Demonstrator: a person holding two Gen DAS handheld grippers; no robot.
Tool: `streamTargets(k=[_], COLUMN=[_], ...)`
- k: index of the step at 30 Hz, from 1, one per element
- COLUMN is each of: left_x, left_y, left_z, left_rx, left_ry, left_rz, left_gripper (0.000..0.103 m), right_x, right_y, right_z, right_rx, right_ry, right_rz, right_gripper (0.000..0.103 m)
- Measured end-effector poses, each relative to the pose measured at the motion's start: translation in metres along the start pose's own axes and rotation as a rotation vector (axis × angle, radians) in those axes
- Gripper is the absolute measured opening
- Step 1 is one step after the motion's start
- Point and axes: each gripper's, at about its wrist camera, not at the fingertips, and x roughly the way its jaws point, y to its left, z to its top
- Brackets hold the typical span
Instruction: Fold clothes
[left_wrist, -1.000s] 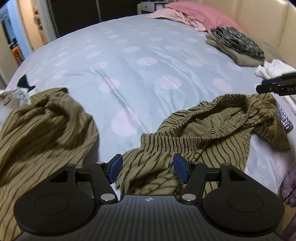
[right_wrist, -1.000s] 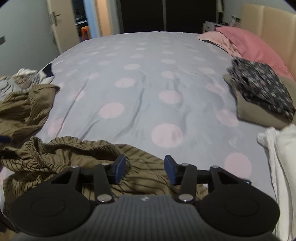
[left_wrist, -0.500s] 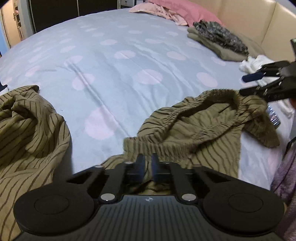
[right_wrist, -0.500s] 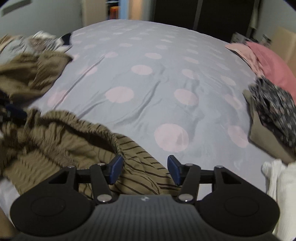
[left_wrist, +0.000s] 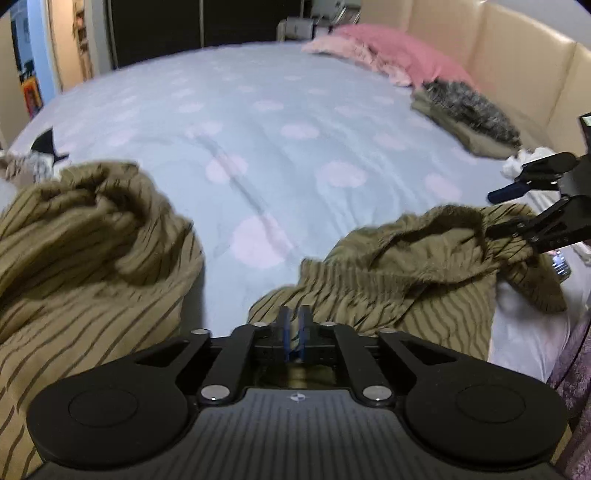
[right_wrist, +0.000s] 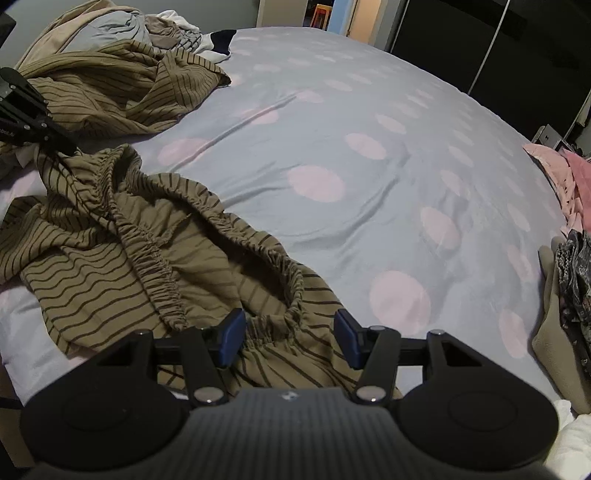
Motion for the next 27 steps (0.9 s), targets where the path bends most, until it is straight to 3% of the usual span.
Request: streamTargets(k=[1,2,3,8,15,17,22,24,27], left_x=[-0.001,0.000,0.002,0.026,0.056,0.060,0.065,0.063,0.055], left_y=[-0.003,-0.007,-0.011,-0.018,-0.004,-0.008,-0.018,-0.016,-0.011], left_z=[0.001,0.002,0.003,0.010,0.009,0.007,0.002,0.002,0.003], left_rx=[0.013,0.030,0.054,0.124,0.031,0.054,0.096,0.093,0.064], left_ry=[-0.011,-0.021,-0.031,-0.016,0.028,0.045,0.069,0.070,0.053], left_rz=[-0.011,-0.018,-0.019,-0.029,-0.078,-0.094,-0.101,-0.091,-0.085], left_gripper=[0.037,0.056,0.060,0.060,0.059,0.059,0.036,0.019,0.008], right_x=[-0.001,-0.001,-0.002,-0.006,-0.005,-0.003,-0.001,-0.001,-0.003], right_y=[0.001,0.001,0.002,0.005,0.000,-0.002,-0.005,-0.005,-0.005], right_z=[0.001,0.002,0.002,0.002,-0.004,-0.006,-0.007,-0.008,-0.009], right_rx=[0.003,0.006,0.005,0.010,0.043,0.051,0.068,0.067,0.060], right_ry=[-0.002,-0.004,-0.006,-0.017,-0.024,-0.019,-0.014,-0.017,-0.023], right_rz=[0.000,0.000,-0.001,0.002,0.002,-0.002,-0.005,-0.002,0.001], right_gripper=[0.057,0.057,0.057,0.057,0.057,0.057,0.057,0.057,0.057])
